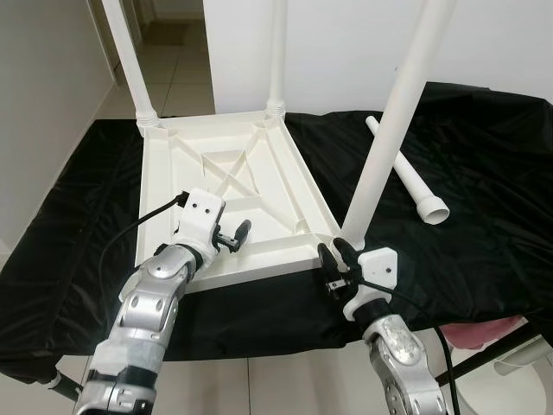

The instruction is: Building children table

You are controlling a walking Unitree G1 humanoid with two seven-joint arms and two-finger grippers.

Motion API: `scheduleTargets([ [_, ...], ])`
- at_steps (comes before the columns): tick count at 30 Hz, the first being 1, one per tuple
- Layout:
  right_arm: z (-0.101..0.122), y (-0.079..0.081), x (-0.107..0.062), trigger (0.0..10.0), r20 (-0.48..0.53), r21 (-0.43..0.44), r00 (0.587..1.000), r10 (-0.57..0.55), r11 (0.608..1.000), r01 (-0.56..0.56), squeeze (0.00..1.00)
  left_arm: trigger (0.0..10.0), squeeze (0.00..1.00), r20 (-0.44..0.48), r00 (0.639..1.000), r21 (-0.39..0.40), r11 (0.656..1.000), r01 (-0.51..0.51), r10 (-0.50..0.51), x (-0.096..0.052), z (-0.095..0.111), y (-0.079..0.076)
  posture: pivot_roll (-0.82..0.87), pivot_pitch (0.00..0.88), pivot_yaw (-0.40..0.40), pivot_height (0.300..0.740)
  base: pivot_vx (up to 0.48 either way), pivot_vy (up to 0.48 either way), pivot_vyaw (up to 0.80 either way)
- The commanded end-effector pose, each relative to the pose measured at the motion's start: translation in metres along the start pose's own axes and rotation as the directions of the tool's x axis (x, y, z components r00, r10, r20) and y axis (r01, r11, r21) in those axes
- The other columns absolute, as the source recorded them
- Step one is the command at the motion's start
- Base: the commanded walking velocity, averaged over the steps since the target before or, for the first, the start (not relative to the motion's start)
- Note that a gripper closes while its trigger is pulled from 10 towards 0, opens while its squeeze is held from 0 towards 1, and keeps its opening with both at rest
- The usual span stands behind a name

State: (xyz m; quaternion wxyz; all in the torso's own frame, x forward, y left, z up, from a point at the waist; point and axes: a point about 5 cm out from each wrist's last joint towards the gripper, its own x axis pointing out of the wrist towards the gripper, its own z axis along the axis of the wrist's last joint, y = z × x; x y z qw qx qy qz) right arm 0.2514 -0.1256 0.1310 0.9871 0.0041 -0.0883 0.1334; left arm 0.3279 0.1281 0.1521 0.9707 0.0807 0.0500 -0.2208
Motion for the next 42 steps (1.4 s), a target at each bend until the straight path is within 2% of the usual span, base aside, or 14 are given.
scheduleTargets([
  [1,-0.003,-0.003,0.002,10.0,-0.016,0.014,1.000,-0.016,1.000,0.016,0.00,10.0,0.00,-0.023,0.999,-0.005,0.999,-0.039,0.039,0.002,-0.002,0.002,-0.02,0.018,0.021,0.740,0.000,0.000,0.00],
  [6,-0.005,-0.009,0.002,10.0,-0.024,0.030,0.998,-0.055,0.998,0.055,0.00,10.0,0.00,-0.035,0.999,0.010,1.000,0.018,-0.018,0.002,-0.004,-0.004,-0.02,0.020,0.023,0.740,0.000,0.000,0.00],
  [8,-0.006,-0.016,0.002,10.0,-0.030,0.044,0.995,-0.093,0.995,0.095,0.00,10.0,0.00,-0.054,0.996,0.046,0.996,0.070,-0.067,0.001,-0.008,-0.009,-0.02,0.023,0.030,0.740,0.000,0.000,0.00],
  [12,-0.008,-0.025,0.003,10.0,-0.039,0.042,0.992,-0.120,0.992,0.121,0.00,10.0,0.00,-0.089,0.993,0.074,0.993,0.087,-0.080,0.001,-0.015,-0.009,-0.02,0.023,0.030,0.740,0.000,0.000,0.00],
  [14,-0.008,-0.033,0.004,10.0,-0.039,0.054,0.986,-0.165,0.985,0.167,0.00,10.0,0.00,-0.106,0.991,0.088,0.992,0.088,-0.078,0.002,-0.018,-0.009,-0.02,0.029,0.036,0.740,0.000,0.000,0.00],
  [19,-0.007,-0.036,0.003,10.0,-0.037,0.052,0.984,-0.176,0.983,0.178,0.00,10.0,0.00,-0.106,0.991,0.090,0.992,0.088,-0.078,0.001,-0.019,-0.009,-0.02,0.032,0.036,0.740,0.000,0.000,0.00],
  [23,-0.011,-0.051,0.001,10.0,-0.057,0.033,0.965,-0.257,0.965,0.259,0.00,10.0,0.00,-0.125,0.992,0.087,0.996,0.027,-0.016,0.006,-0.020,-0.004,-0.03,0.030,0.039,0.740,0.000,0.000,0.00],
  [29,-0.013,-0.059,0.000,10.0,-0.066,0.018,0.954,-0.292,0.956,0.293,0.00,10.0,0.00,-0.145,0.989,0.108,0.994,0.034,-0.019,0.006,-0.023,-0.004,-0.03,0.027,0.038,0.740,0.000,0.000,0.00],
  [30,-0.016,-0.065,-0.001,10.0,-0.080,-0.001,0.943,-0.323,0.946,0.324,0.00,10.0,0.00,-0.148,0.989,0.108,0.993,0.040,-0.024,0.006,-0.024,-0.004,-0.03,0.030,0.042,0.740,0.000,0.000,0.00],
  [37,-0.013,-0.059,0.001,10.0,-0.057,0.021,0.960,-0.275,0.961,0.277,0.00,10.0,0.00,-0.132,0.991,0.062,0.997,0.043,-0.034,0.004,-0.019,-0.003,-0.03,0.032,0.045,0.740,0.000,0.000,0.00],
  [38,-0.012,-0.054,0.002,10.0,-0.049,0.024,0.968,-0.247,0.968,0.249,0.00,10.0,0.00,-0.117,0.990,0.048,0.995,0.083,-0.077,0.000,-0.017,-0.002,-0.03,0.034,0.048,0.740,0.000,0.000,0.00],
  [40,-0.012,-0.054,0.002,10.0,-0.049,0.024,0.968,-0.247,0.968,0.249,0.00,10.0,0.00,-0.117,0.990,0.048,0.995,0.083,-0.077,0.000,-0.017,-0.002,-0.03,0.034,0.048,0.740,0.000,0.000,0.00],
  [41,-0.013,-0.050,0.002,10.0,-0.049,0.028,0.973,-0.226,0.973,0.228,0.00,10.0,0.00,-0.098,0.984,0.045,0.988,0.151,-0.146,-0.007,-0.016,-0.002,-0.03,0.031,0.049,0.740,0.000,0.000,0.00],
  [42,-0.013,-0.050,0.002,10.0,-0.049,0.028,0.973,-0.226,0.973,0.228,0.00,10.0,0.00,-0.098,0.984,0.045,0.988,0.151,-0.146,-0.007,-0.016,-0.002,-0.03,0.031,0.049,0.740,0.000,0.000,0.00],
])
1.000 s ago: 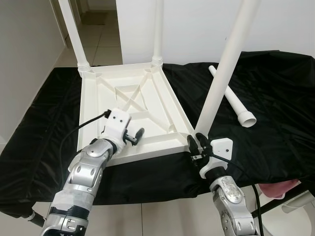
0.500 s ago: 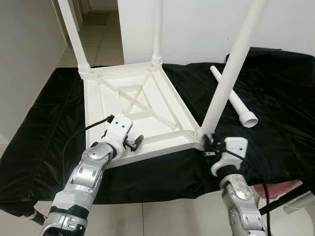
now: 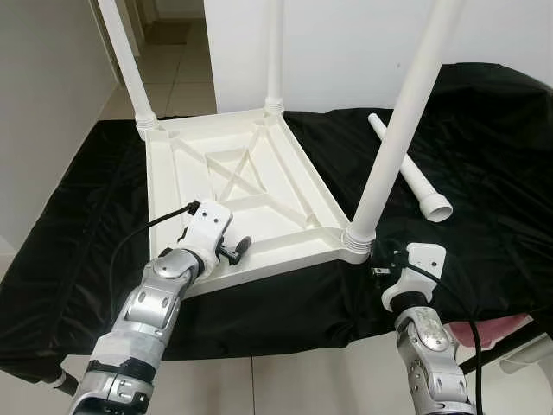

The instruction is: Building children table

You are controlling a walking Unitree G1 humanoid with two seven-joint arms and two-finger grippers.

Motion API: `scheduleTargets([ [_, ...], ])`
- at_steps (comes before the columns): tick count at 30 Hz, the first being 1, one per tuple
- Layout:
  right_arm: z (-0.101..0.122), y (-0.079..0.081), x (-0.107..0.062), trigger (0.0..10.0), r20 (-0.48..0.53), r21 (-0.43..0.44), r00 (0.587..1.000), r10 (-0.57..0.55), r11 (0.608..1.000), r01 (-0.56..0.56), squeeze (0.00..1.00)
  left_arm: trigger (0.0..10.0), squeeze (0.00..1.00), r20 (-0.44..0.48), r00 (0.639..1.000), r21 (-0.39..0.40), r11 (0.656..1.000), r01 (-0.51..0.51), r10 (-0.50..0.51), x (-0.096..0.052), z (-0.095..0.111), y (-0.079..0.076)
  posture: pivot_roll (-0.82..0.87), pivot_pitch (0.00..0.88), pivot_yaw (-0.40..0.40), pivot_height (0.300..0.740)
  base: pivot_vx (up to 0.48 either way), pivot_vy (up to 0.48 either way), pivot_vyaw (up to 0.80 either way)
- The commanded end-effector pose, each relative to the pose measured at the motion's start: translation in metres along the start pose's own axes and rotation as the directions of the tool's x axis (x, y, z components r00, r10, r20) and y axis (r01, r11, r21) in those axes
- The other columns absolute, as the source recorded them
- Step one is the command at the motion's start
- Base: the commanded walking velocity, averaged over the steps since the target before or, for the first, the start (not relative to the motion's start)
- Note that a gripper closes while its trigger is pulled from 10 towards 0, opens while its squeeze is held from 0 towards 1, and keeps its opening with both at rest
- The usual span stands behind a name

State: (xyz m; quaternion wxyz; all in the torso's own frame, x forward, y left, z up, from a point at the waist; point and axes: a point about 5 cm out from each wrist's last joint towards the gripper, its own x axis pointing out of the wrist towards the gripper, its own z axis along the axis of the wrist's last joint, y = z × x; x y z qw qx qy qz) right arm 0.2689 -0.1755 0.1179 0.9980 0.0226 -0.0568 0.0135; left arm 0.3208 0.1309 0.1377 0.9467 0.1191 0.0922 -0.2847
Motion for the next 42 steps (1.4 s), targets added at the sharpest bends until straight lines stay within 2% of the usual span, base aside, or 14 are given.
scheduleTargets([
  [1,0.000,0.007,-0.002,10.0,0.008,0.015,0.999,0.035,0.999,-0.035,0.00,10.0,0.00,0.016,0.995,0.023,0.995,0.095,-0.095,-0.011,-0.002,-0.004,-0.03,0.033,0.051,0.740,0.000,0.000,0.00],
  [3,-0.003,0.011,-0.003,10.0,0.000,0.021,0.999,0.049,0.999,-0.049,0.00,10.0,0.00,0.008,0.975,0.070,0.973,0.221,-0.222,-0.024,-0.006,-0.014,-0.02,0.033,0.051,0.740,0.000,0.000,0.00],
  [4,-0.003,0.011,-0.003,10.0,0.000,0.021,0.999,0.049,0.999,-0.049,0.00,10.0,0.00,0.008,0.975,0.070,0.973,0.221,-0.222,-0.024,-0.006,-0.014,-0.02,0.033,0.051,0.740,0.000,0.000,0.00],
  [5,-0.005,0.012,-0.004,10.0,-0.002,0.023,0.998,0.056,0.998,-0.056,0.00,10.0,0.00,-0.006,0.961,0.103,0.956,0.274,-0.275,-0.031,-0.009,-0.019,-0.01,0.033,0.053,0.740,0.000,0.000,0.00],
  [7,-0.005,0.012,-0.004,10.0,-0.002,0.023,0.998,0.056,0.998,-0.056,0.00,10.0,0.00,-0.006,0.961,0.103,0.956,0.274,-0.275,-0.031,-0.009,-0.019,-0.01,0.033,0.053,0.740,0.000,0.000,0.00],
  [11,-0.010,0.018,-0.004,10.0,-0.015,0.029,0.996,0.086,0.996,-0.085,0.00,10.0,0.00,-0.027,0.923,0.131,0.914,0.385,-0.385,-0.046,-0.013,-0.028,0.00,0.034,0.058,0.740,0.000,0.000,0.00],
  [19,-0.016,0.026,-0.005,10.0,-0.034,0.025,0.989,0.143,0.990,-0.142,0.00,10.0,0.00,-0.010,0.900,0.059,0.898,0.436,-0.436,-0.069,-0.013,-0.025,0.00,0.030,0.066,0.740,0.000,0.000,0.00],
  [22,-0.016,0.026,-0.005,10.0,-0.034,0.025,0.989,0.143,0.990,-0.142,0.00,10.0,0.00,-0.010,0.900,0.059,0.898,0.436,-0.436,-0.069,-0.013,-0.025,0.00,0.030,0.066,0.740,0.000,0.000,0.00],
  [24,-0.016,0.028,-0.003,10.0,-0.030,0.023,0.987,0.156,0.988,-0.155,0.00,10.0,0.00,-0.021,0.904,0.034,0.903,0.429,-0.428,-0.080,-0.015,-0.014,0.01,0.022,0.069,0.740,0.000,0.000,0.00],
  [25,-0.016,0.028,-0.003,10.0,-0.030,0.023,0.987,0.156,0.988,-0.155,0.00,10.0,0.00,-0.021,0.904,0.034,0.903,0.429,-0.428,-0.080,-0.015,-0.014,0.01,0.022,0.069,0.740,0.000,0.000,0.00],
  [26,-0.015,0.031,0.000,10.0,-0.025,0.024,0.985,0.171,0.985,-0.171,0.00,10.0,0.00,-0.025,0.912,0.029,0.912,0.409,-0.408,-0.086,-0.015,-0.005,0.02,0.016,0.068,0.740,0.000,0.000,0.00],
  [35,-0.017,0.043,0.004,10.0,-0.031,0.017,0.969,0.245,0.970,-0.244,0.00,10.0,0.00,-0.031,0.930,0.031,0.930,0.366,-0.365,-0.102,-0.007,0.028,0.03,0.011,0.051,0.740,0.000,0.000,0.00],
  [38,-0.018,0.049,0.007,10.0,-0.031,0.011,0.957,0.289,0.957,-0.288,0.00,10.0,0.00,-0.022,0.969,0.040,0.968,0.246,-0.245,-0.109,0.002,0.062,0.03,0.012,0.049,0.740,0.000,0.000,0.00],
  [42,-0.016,0.050,0.009,10.0,-0.023,0.008,0.954,0.300,0.954,-0.300,0.00,10.0,0.00,-0.015,0.983,0.048,0.982,0.181,-0.181,-0.109,0.002,0.075,0.03,0.014,0.048,0.740,0.000,0.000,0.00],
])
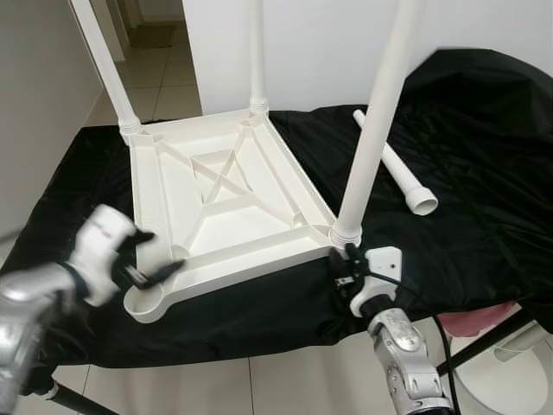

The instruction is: Building children table

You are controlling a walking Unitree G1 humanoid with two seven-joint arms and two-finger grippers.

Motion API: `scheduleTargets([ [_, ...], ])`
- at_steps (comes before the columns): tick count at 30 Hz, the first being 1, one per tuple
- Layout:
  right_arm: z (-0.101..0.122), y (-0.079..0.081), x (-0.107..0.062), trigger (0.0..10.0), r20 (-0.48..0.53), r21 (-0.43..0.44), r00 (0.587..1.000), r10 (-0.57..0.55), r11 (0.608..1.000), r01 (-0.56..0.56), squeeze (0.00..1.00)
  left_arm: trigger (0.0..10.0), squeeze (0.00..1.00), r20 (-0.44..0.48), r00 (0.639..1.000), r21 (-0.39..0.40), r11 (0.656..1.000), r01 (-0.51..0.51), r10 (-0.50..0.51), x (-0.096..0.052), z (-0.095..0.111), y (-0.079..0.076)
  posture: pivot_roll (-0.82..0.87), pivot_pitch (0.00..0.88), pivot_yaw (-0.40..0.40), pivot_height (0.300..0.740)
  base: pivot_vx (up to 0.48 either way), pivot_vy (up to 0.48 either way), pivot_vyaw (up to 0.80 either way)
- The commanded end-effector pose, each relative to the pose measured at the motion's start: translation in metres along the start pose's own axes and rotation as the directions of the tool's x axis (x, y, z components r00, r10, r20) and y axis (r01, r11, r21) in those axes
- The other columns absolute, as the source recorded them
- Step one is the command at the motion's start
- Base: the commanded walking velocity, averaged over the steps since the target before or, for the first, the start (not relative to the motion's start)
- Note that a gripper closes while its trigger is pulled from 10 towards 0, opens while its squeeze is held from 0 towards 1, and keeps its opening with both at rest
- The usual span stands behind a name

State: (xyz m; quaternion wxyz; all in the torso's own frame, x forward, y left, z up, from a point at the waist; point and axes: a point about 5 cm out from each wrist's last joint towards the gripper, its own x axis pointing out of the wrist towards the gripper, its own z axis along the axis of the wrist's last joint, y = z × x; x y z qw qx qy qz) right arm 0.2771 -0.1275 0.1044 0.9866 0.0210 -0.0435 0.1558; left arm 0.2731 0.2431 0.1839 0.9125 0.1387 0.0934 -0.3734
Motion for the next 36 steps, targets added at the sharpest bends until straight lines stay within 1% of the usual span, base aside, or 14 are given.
scheduleTargets([
  [1,0.001,0.002,0.002,10.0,0.006,-0.011,1.000,0.020,1.000,-0.020,0.00,10.0,0.00,-0.011,1.000,-0.013,1.000,-0.002,0.002,-0.001,-0.006,0.002,0.03,0.014,0.048,0.740,0.000,0.000,0.00],
  [2,0.000,0.002,0.004,10.0,0.007,-0.012,1.000,0.024,1.000,-0.024,0.00,10.0,0.00,-0.011,0.999,0.000,0.999,-0.050,0.050,0.001,-0.007,0.010,0.03,0.014,0.048,0.740,0.000,0.000,0.00],
  [6,-0.001,0.001,0.005,10.0,0.005,-0.007,1.000,0.015,1.000,-0.015,0.00,10.0,0.00,-0.011,0.997,0.006,0.997,-0.082,0.082,0.003,-0.008,0.015,0.03,0.012,0.044,0.740,0.000,0.000,0.00],
  [7,0.000,0.002,0.006,10.0,0.010,0.000,1.000,0.008,1.000,-0.008,0.00,10.0,0.00,-0.014,0.988,0.017,0.988,-0.153,0.153,0.007,-0.008,0.026,0.03,0.017,0.048,0.740,0.000,0.000,0.00],
  [8,0.000,0.002,0.006,10.0,0.010,0.000,1.000,0.008,1.000,-0.008,0.00,10.0,0.00,-0.014,0.988,0.017,0.988,-0.153,0.153,0.007,-0.008,0.026,0.03,0.017,0.048,0.740,0.000,0.000,0.00],
  [10,0.002,0.006,0.006,10.0,0.020,0.004,1.000,0.015,1.000,-0.015,0.00,10.0,0.00,-0.018,0.976,0.032,0.976,-0.217,0.218,0.012,-0.010,0.036,0.03,0.024,0.050,0.740,0.000,0.000,0.00],
  [11,0.002,0.006,0.006,10.0,0.020,0.004,1.000,0.015,1.000,-0.015,0.00,10.0,0.00,-0.018,0.976,0.032,0.976,-0.217,0.218,0.012,-0.010,0.036,0.03,0.024,0.050,0.740,0.000,0.000,0.00],
  [12,0.002,0.010,0.004,10.0,0.024,0.002,0.999,0.024,1.000,-0.024,0.00,10.0,0.00,-0.015,0.966,0.051,0.965,-0.257,0.258,0.016,-0.010,0.044,0.03,0.026,0.051,0.740,0.000,0.000,0.00],
  [14,0.002,0.011,0.002,10.0,0.025,0.002,0.999,0.027,1.000,-0.027,0.00,10.0,0.00,-0.011,0.957,0.071,0.955,-0.288,0.289,0.019,-0.010,0.048,0.03,0.027,0.051,0.740,0.000,0.000,0.00],
  [21,0.002,0.007,-0.003,10.0,0.025,-0.008,1.000,0.010,1.000,-0.010,0.00,10.0,0.00,-0.015,0.947,0.064,0.945,-0.320,0.322,0.028,-0.017,0.057,0.01,0.036,0.051,0.740,0.000,0.000,0.00],
  [25,0.003,0.005,-0.004,10.0,0.030,-0.010,1.000,0.002,1.000,-0.002,0.00,10.0,0.00,-0.031,0.945,0.063,0.944,-0.323,0.325,0.030,-0.023,0.057,0.01,0.036,0.051,0.740,0.000,0.000,0.00],
  [30,0.008,-0.005,-0.011,10.0,0.060,-0.005,0.995,-0.074,0.997,0.074,0.00,10.0,0.00,-0.078,0.943,0.112,0.942,-0.315,0.325,0.033,-0.038,0.055,0.00,0.044,0.054,0.740,0.000,0.000,0.00],
  [32,0.008,-0.005,-0.011,10.0,0.060,-0.005,0.995,-0.074,0.997,0.074,0.00,10.0,0.00,-0.078,0.943,0.112,0.942,-0.315,0.325,0.033,-0.038,0.055,0.00,0.044,0.054,0.740,0.000,0.000,0.00],
  [36,0.007,-0.008,-0.016,10.0,0.068,0.006,0.989,-0.133,0.991,0.133,0.00,10.0,0.00,-0.104,0.938,0.129,0.939,-0.318,0.331,0.034,-0.047,0.054,0.00,0.051,0.053,0.740,0.000,0.000,0.00],
])
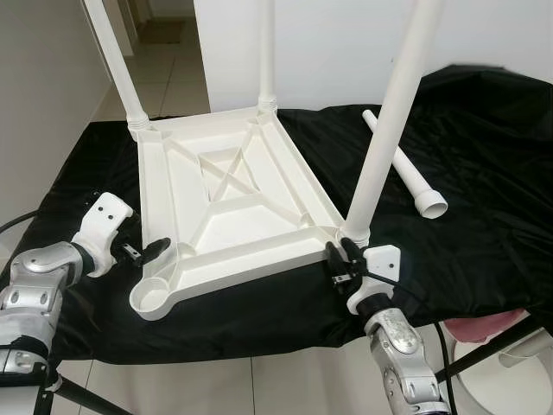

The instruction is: Building children table

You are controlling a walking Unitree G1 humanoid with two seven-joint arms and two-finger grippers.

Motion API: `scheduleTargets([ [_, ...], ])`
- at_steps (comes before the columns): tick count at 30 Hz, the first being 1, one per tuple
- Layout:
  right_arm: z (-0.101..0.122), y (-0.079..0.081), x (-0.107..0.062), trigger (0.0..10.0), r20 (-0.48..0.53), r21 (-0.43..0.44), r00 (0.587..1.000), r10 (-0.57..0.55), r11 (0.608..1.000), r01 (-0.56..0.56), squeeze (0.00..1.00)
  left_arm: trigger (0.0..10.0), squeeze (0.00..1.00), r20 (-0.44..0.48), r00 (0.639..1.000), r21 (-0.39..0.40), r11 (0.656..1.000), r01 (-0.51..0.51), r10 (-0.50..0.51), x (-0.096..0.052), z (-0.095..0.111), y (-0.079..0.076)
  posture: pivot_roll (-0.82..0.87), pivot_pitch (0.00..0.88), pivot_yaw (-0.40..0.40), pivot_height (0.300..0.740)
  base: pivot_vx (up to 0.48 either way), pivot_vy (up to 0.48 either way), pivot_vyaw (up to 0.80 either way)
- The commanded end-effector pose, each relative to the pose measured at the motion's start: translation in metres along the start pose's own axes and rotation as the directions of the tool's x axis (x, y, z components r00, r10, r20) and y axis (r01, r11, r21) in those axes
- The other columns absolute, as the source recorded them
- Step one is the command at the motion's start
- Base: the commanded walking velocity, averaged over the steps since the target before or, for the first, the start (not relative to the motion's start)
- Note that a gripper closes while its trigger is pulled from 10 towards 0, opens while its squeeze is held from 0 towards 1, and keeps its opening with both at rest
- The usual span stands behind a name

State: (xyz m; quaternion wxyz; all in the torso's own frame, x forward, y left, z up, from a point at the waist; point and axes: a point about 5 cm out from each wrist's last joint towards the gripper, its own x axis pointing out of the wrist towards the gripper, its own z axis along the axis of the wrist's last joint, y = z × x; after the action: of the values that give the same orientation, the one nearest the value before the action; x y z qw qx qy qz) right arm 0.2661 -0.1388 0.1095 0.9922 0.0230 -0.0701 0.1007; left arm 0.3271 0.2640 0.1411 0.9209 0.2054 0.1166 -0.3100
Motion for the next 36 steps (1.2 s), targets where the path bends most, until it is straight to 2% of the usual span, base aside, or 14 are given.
scheduleTargets([
  [1,0.001,-0.001,-0.002,10.0,0.012,0.011,1.000,-0.025,1.000,0.025,0.00,10.0,0.00,-0.025,0.979,0.014,0.979,-0.202,0.202,-0.001,-0.005,0.009,0.00,0.051,0.053,0.740,0.000,0.000,0.00],
  [9,0.001,-0.002,-0.013,10.0,0.023,0.007,0.995,-0.102,0.995,0.102,0.00,10.0,0.00,-0.078,0.983,0.058,0.985,-0.160,0.165,0.000,-0.021,0.001,0.00,0.057,0.059,0.740,0.000,0.000,0.00],
  [12,0.002,-0.009,-0.021,10.0,0.033,-0.014,0.981,-0.189,0.982,0.190,0.00,10.0,0.00,-0.108,0.989,0.083,0.992,-0.094,0.103,-0.001,-0.030,-0.009,-0.01,0.054,0.061,0.740,0.000,0.000,0.00],
  [15,0.002,-0.011,-0.023,10.0,0.039,-0.029,0.976,-0.216,0.976,0.217,0.00,10.0,0.00,-0.116,0.990,0.092,0.993,-0.071,0.082,-0.001,-0.034,-0.012,-0.01,0.051,0.060,0.740,0.000,0.000,0.00],
  [17,-0.004,-0.016,-0.028,10.0,0.010,-0.060,0.952,-0.306,0.950,0.306,0.00,10.0,0.00,-0.126,0.991,0.100,0.995,-0.021,0.034,0.000,-0.040,-0.020,0.00,0.050,0.058,0.740,0.000,0.000,0.00],
  [23,-0.005,-0.020,-0.032,10.0,0.006,-0.083,0.930,-0.367,0.927,0.367,0.00,10.0,0.00,-0.145,0.989,0.129,0.991,0.030,-0.011,0.001,-0.047,-0.028,0.00,0.050,0.055,0.740,0.000,0.000,0.00],
  [26,-0.002,-0.025,-0.031,10.0,0.026,-0.097,0.914,-0.405,0.909,0.406,0.00,10.0,0.00,-0.143,0.989,0.122,0.992,0.041,-0.023,0.001,-0.049,-0.031,0.00,0.049,0.055,0.740,0.000,0.000,0.00],
  [27,0.003,-0.033,-0.027,10.0,0.051,-0.113,0.887,-0.459,0.880,0.462,0.00,10.0,0.00,-0.145,0.989,0.117,0.991,0.061,-0.044,0.000,-0.052,-0.035,0.00,0.048,0.058,0.740,0.000,0.000,0.00],
  [32,0.007,-0.039,-0.021,10.0,0.072,-0.116,0.865,-0.496,0.857,0.502,0.00,10.0,0.00,-0.145,0.987,0.112,0.990,0.084,-0.068,-0.002,-0.055,-0.040,0.00,0.048,0.060,0.740,0.000,0.000,0.00],
  [35,0.011,-0.040,-0.012,10.0,0.097,-0.123,0.855,-0.510,0.846,0.519,0.00,10.0,0.00,-0.144,0.985,0.105,0.989,0.109,-0.093,-0.002,-0.058,-0.046,0.00,0.048,0.060,0.740,0.000,0.000,0.00],
  [36,0.014,-0.038,0.000,10.0,0.103,-0.101,0.849,-0.519,0.843,0.528,0.00,10.0,0.00,-0.148,0.981,0.112,0.984,0.141,-0.123,-0.002,-0.062,-0.053,0.01,0.047,0.061,0.740,0.000,0.000,0.00],
])
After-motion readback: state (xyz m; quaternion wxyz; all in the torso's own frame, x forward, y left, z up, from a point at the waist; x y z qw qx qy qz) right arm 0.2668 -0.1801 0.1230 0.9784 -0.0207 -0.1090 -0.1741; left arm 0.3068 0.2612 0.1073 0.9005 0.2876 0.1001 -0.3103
